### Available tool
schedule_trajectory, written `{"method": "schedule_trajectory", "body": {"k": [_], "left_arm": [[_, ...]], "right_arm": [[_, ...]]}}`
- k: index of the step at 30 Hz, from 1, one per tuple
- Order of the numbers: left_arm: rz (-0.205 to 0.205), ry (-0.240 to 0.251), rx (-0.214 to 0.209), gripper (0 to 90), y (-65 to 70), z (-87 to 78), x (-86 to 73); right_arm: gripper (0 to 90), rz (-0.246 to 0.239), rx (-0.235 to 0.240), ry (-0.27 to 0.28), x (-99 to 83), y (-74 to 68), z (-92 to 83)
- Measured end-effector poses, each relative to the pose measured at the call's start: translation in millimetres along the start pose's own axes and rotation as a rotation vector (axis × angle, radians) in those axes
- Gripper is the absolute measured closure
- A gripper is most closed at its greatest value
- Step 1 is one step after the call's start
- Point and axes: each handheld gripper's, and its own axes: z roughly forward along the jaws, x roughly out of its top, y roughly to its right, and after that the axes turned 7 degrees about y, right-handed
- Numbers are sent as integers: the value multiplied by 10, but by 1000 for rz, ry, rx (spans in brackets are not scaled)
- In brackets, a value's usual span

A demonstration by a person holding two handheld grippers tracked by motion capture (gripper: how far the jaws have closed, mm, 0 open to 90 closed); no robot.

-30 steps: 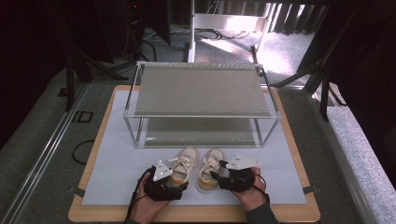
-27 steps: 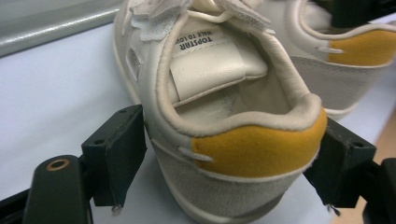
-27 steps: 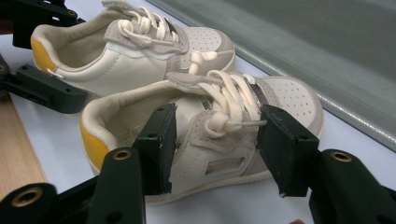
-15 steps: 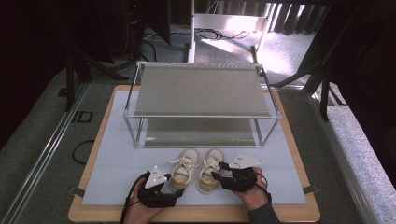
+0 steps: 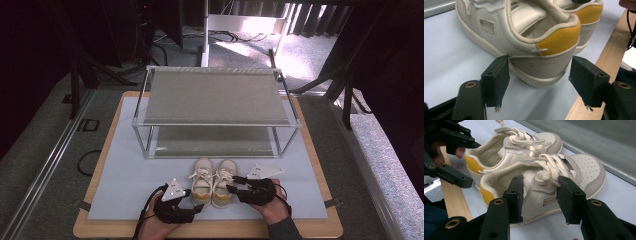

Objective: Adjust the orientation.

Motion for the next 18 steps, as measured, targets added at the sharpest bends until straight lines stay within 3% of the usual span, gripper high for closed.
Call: {"method": "schedule_trajectory", "body": {"k": [4, 12, 15, 18], "left_arm": [[-6, 3, 4, 307, 12, 16, -4], [-19, 103, 31, 304, -105, -244, 80], [-15, 85, 7, 265, -132, -220, 68], [-1, 68, -7, 238, -124, -124, 38]], "right_arm": [[518, -9, -18, 1, 4, -1, -7], [454, 4, -45, 55, 33, 30, -198], [409, 49, -27, 64, -22, 41, -172], [383, 81, -40, 63, -51, 43, -78]]}}
